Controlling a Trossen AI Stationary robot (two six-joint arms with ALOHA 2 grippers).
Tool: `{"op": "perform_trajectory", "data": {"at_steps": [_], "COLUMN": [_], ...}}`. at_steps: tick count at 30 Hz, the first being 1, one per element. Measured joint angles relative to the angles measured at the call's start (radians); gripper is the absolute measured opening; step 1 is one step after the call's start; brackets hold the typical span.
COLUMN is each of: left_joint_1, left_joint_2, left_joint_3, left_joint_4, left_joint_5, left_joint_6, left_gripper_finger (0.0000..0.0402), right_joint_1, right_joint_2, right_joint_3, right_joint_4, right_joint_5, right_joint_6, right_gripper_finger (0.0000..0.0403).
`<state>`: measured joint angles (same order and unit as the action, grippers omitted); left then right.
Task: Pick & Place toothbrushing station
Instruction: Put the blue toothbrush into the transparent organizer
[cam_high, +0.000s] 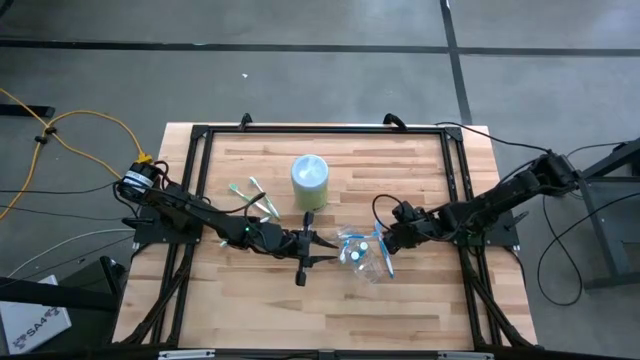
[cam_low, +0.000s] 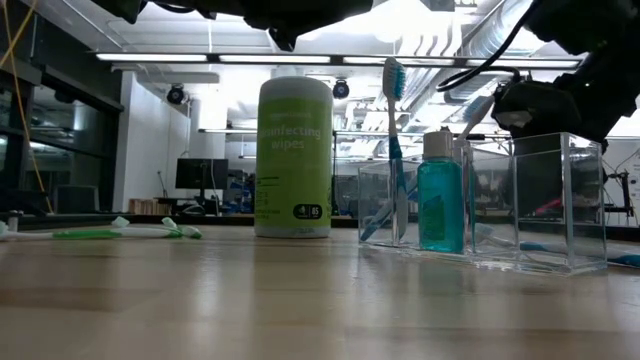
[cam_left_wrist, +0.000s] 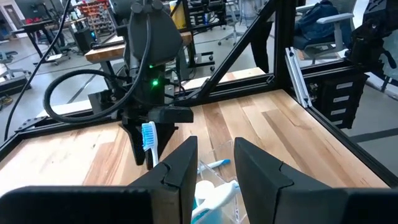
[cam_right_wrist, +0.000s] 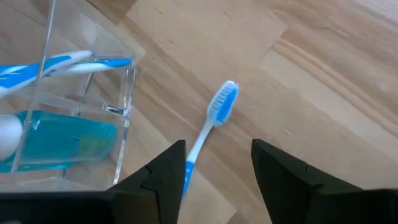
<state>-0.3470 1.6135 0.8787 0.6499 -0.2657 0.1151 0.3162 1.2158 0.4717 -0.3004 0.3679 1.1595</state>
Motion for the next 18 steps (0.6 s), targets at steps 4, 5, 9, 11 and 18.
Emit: {"op": "perform_trajectory", "data": {"at_steps": [4, 5, 9, 11, 18], "left_joint_1": [0.0, 0.0, 0.0, 0.0, 0.0], "left_joint_2": [0.0, 0.0, 0.0, 0.0, 0.0], "left_joint_3": [0.0, 0.0, 0.0, 0.0, 0.0], "left_joint_4": [-0.002, -0.002, -0.003, -0.007, -0.007], "left_joint_5": [0.0, 0.0, 0.001, 0.001, 0.001], "left_joint_6": [0.0, 0.0, 0.0, 0.0, 0.0], "left_gripper_finger": [0.0103, 0.0103, 0.0103, 0.0103, 0.0103], "right_joint_1": [-0.005, -0.005, 0.008, 0.024, 0.084], "right_joint_2": [-0.002, -0.002, 0.001, 0.003, 0.003], "right_joint_3": [0.0, 0.0, 0.0, 0.0, 0.0], "right_joint_4": [-0.002, -0.002, 0.001, 0.004, 0.006], "right_joint_5": [-0.026, -0.045, -0.089, -0.086, -0.052], "right_joint_6": [-0.005, -0.006, -0.003, 0.018, 0.093], "right_gripper_finger": [0.0174, 0.0174, 0.0174, 0.0174, 0.0174]}}
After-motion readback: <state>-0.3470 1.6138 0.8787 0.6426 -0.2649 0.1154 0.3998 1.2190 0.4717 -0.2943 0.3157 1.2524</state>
